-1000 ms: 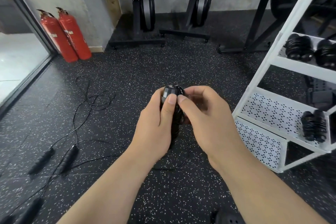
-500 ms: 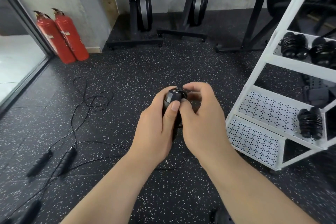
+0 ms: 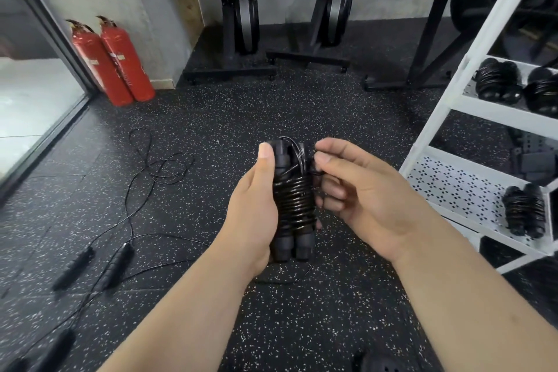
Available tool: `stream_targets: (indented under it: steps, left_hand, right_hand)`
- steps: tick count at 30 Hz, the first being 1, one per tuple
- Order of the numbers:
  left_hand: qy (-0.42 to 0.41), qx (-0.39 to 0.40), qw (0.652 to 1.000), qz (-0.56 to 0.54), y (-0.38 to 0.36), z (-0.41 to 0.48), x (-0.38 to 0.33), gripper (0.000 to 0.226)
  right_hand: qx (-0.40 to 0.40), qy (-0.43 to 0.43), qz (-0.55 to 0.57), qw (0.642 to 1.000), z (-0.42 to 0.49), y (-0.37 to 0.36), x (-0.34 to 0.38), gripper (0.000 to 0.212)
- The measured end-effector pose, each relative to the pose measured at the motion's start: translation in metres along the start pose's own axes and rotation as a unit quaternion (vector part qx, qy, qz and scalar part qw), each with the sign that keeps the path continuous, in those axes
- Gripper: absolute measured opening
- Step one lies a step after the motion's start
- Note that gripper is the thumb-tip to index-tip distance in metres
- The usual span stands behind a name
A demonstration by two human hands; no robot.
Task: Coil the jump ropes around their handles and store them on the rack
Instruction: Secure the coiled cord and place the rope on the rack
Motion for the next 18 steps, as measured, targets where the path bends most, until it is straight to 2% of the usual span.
stream_targets:
  steps: [3,7,9,13,15,16,18]
  left_hand:
    - [-0.011,-0.034,0.999,0.017,0.015,0.007,0.001,0.058]
    - [-0.108,-0.054,0.98,0.159,0.029,0.015,-0.018,0.052]
    - [-0.144,-0.05,0.968,0.198,0.029,0.017,-0.022,0.049]
    - [-0.115,-0.003,0.983,0.146,0.021,0.018,-0.009,0.05]
    - [-0.119,0.004,0.98,0.159,0.02,0.018,-0.007,0.046]
    - [-0.143,0.004,0.969,0.204,0.019,0.017,-0.011,0.041]
    - [-0.183,0.009,0.937,0.299,0.013,0.015,-0.015,0.028]
  right_hand:
    - [0.011,0.005,0.007,1.0,-0.004,-0.012,-0.003,0.017]
    - [-0.001,0.015,-0.064,0.998,-0.009,-0.019,0.0,0.016]
    - [-0.018,0.029,-0.06,0.998,-0.01,-0.016,0.003,0.015]
    - [-0.025,0.019,0.001,1.0,-0.008,-0.011,0.0,0.012]
    - [-0.016,0.001,-0.003,1.0,-0.009,-0.011,-0.001,0.012]
    - [-0.023,0.006,-0.023,0.999,-0.011,-0.01,0.002,0.011]
    - [-0.062,0.069,-0.148,0.985,-0.02,-0.01,0.015,0.008]
Point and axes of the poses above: each hand's wrist, its own z-axis towards the middle knuckle, its own y-axis out of the back of the hand, x = y × z, the point moved 10 cm from there along z, towards the middle knuckle, and after that the axes turned 5 degrees about -y, right-handed, at the moved point
